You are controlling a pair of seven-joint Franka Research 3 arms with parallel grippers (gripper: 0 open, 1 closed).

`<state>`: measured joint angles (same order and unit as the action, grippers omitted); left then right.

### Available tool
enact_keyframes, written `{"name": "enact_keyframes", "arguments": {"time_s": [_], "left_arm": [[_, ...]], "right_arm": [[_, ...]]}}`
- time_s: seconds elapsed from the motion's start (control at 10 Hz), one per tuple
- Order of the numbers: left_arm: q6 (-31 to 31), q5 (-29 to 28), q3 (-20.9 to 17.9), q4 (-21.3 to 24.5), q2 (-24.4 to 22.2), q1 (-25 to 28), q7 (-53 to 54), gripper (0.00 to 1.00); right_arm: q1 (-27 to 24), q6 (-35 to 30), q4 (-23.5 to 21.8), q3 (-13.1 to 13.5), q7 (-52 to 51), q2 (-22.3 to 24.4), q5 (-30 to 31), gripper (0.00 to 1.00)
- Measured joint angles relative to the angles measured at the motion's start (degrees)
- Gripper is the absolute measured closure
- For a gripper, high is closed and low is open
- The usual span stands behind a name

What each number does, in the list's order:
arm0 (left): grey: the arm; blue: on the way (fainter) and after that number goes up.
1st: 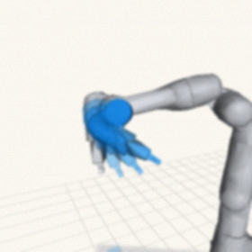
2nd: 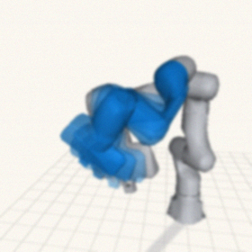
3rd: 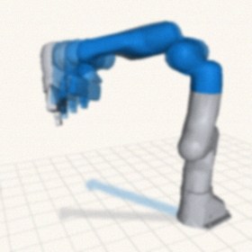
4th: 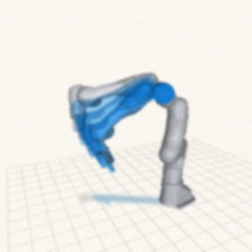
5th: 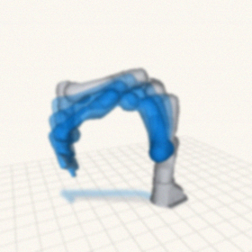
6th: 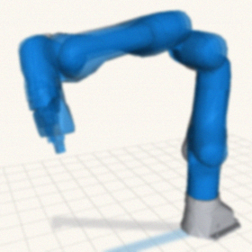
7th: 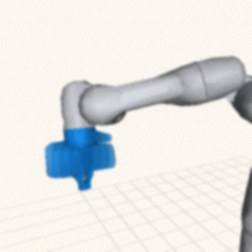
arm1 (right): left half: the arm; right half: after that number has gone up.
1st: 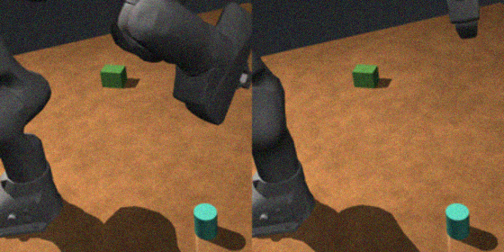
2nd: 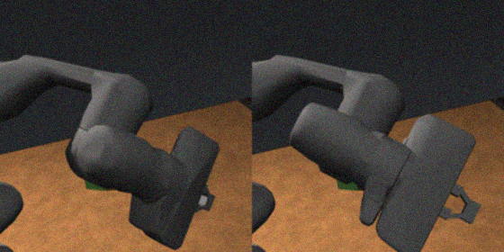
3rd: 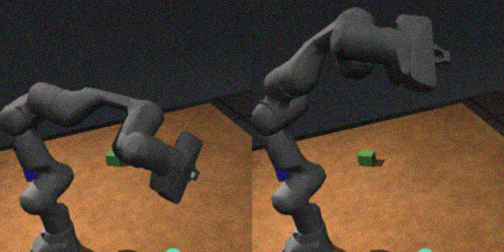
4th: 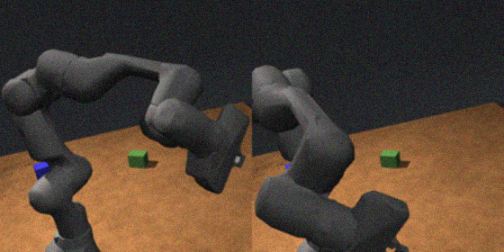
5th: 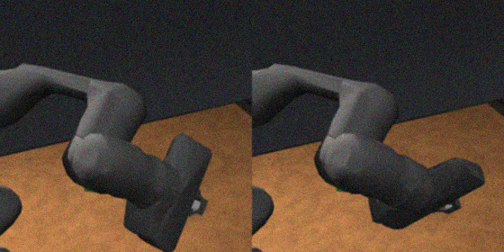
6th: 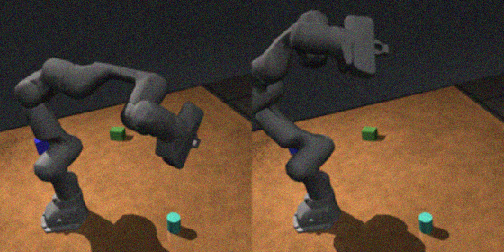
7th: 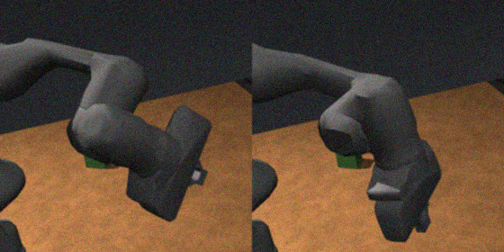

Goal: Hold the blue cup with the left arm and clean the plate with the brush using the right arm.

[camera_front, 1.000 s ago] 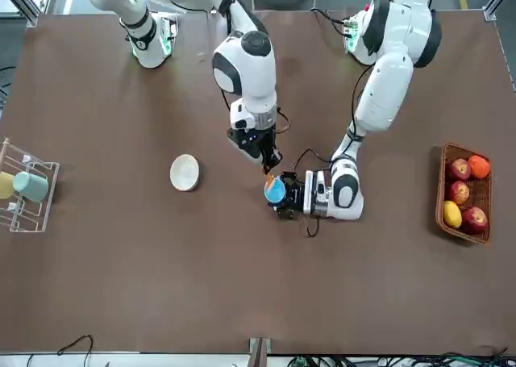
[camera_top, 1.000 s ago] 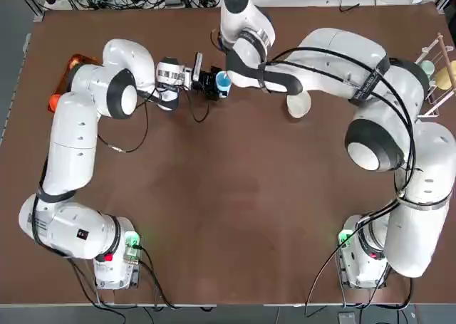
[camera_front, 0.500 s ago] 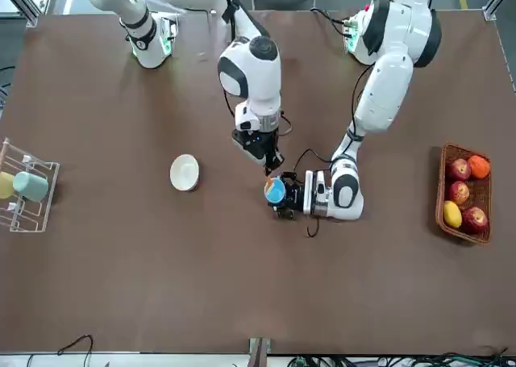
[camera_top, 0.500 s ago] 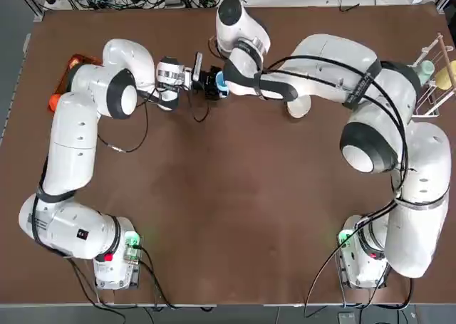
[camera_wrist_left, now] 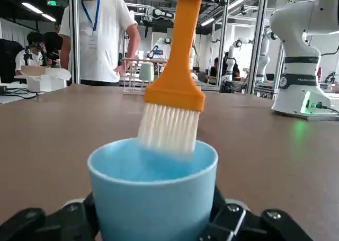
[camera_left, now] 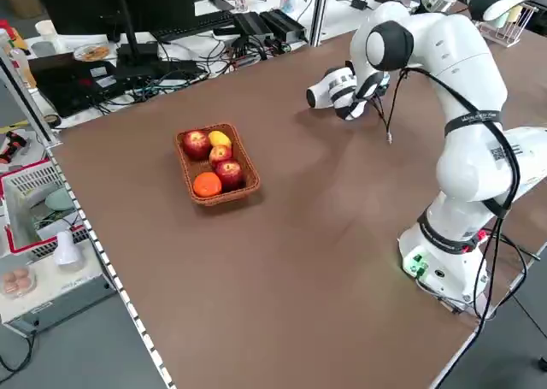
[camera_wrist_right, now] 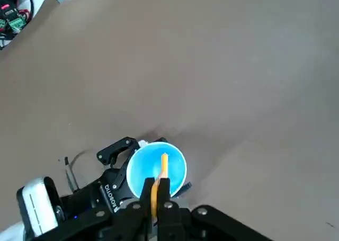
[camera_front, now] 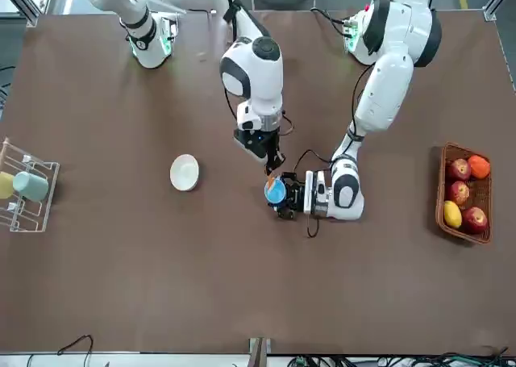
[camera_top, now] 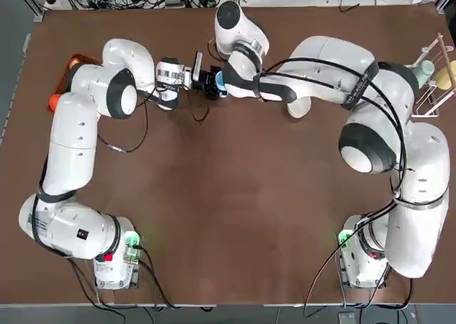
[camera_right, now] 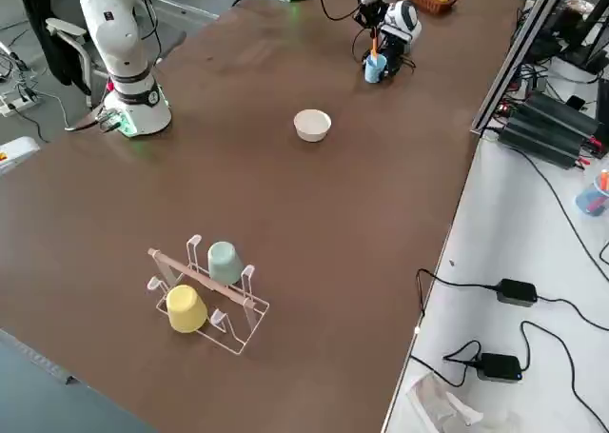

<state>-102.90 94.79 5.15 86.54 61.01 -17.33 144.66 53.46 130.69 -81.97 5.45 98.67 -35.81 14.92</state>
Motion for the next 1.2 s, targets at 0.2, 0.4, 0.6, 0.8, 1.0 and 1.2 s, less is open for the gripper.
{"name": "enact_keyframes", "arguments": {"time_s": [0.2,0.4,0.6,0.8,1.0,1.2], "left_arm": [[-0.01,0.06,0.0,0.01,-0.01,0.0,0.0,0.26],[-0.02,0.11,0.0,0.01,-0.02,0.0,0.0,0.26],[-0.05,0.12,0.0,0.01,-0.03,0.0,0.0,0.26],[-0.07,0.13,0.0,0.02,-0.05,0.0,0.0,0.26],[-0.09,0.15,-0.01,0.04,-0.07,0.0,0.0,0.26],[-0.11,0.18,-0.01,0.07,-0.09,0.0,0.0,0.26]], "right_arm": [[0.6,0.23,0.01,0.0,1.81,-0.81,1.65,0.94],[0.87,0.46,0.15,0.0,2.62,-1.26,2.24,0.94],[1.08,0.56,0.68,-0.01,2.94,-2.01,2.33,0.94],[1.19,0.87,1.03,0.0,3.4,-2.76,2.38,0.94],[1.19,1.67,1.22,0.0,3.78,-3.62,3.0,0.94],[1.2,2.53,1.24,0.0,4.38,-4.44,3.36,0.94]]}}
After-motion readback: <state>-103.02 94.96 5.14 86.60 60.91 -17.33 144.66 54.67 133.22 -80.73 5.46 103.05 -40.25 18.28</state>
